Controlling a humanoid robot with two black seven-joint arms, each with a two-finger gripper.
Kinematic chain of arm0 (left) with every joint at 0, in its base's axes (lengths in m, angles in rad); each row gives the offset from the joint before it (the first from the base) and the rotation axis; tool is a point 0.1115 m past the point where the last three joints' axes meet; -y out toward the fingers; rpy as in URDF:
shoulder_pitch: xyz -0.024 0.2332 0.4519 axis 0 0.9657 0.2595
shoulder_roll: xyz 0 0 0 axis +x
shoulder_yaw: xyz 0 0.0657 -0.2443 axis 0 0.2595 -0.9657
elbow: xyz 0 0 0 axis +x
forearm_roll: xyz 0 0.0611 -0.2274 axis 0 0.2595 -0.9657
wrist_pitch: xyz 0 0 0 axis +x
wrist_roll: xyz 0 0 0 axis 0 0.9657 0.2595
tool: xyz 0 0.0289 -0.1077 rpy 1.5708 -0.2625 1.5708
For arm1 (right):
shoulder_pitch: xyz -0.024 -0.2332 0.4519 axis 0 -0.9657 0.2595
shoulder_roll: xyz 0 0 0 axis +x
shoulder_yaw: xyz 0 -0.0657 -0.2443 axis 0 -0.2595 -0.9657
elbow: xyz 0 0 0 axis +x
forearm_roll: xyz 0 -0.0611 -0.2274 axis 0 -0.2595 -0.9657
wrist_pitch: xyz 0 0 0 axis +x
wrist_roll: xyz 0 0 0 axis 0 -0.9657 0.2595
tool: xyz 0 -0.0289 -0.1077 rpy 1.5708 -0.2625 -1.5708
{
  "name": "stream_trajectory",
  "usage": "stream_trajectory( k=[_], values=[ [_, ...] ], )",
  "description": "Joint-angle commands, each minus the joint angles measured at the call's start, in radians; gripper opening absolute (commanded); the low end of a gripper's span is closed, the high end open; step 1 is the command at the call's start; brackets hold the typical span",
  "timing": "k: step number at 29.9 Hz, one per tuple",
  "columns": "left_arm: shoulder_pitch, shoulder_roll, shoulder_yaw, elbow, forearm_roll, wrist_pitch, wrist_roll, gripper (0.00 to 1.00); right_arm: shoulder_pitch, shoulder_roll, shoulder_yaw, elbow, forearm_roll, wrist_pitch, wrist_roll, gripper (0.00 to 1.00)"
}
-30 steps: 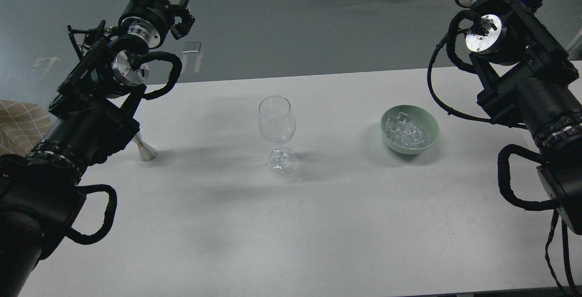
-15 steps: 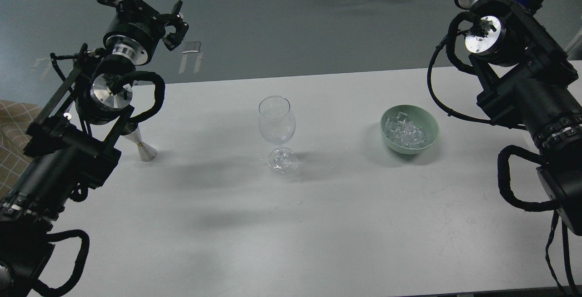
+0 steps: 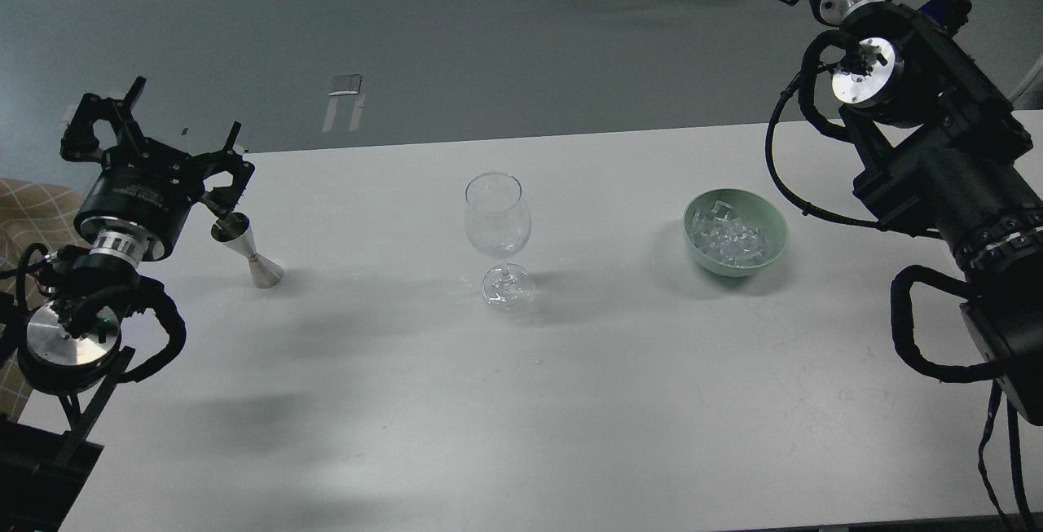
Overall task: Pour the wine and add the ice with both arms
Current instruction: 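Lower the left gripper down to the silver jigger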
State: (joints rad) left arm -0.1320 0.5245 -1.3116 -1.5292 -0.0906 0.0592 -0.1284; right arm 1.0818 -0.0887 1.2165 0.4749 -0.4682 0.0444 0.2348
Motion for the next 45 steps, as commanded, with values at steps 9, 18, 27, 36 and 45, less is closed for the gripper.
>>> stream_trajectory(
  k=[9, 18, 27, 36, 45],
  values=[
    [0.255, -0.124, -0.112, -0.008, 0.008, -0.064, -0.013, 0.96, -0.006, -0.002, -0.002, -0.001, -0.001, 0.0, -0.003, 1.0],
    [0.311, -0.204, -0.121, 0.004, 0.0, -0.076, 0.0, 0.93, -0.005, -0.003, -0.002, -0.001, -0.001, -0.014, -0.005, 1.0],
    [0.256, -0.267, -0.121, 0.196, 0.014, -0.091, 0.0, 0.92, 0.001, -0.022, -0.061, -0.001, -0.001, -0.018, -0.005, 1.0],
    [0.171, -0.278, -0.115, 0.338, 0.012, -0.147, -0.01, 0.92, -0.003, -0.023, -0.061, -0.001, -0.001, -0.024, -0.005, 1.0],
    [0.092, -0.305, -0.109, 0.411, 0.012, -0.153, 0.012, 0.94, -0.003, -0.032, -0.061, -0.001, -0.001, -0.037, -0.005, 1.0]
  ],
)
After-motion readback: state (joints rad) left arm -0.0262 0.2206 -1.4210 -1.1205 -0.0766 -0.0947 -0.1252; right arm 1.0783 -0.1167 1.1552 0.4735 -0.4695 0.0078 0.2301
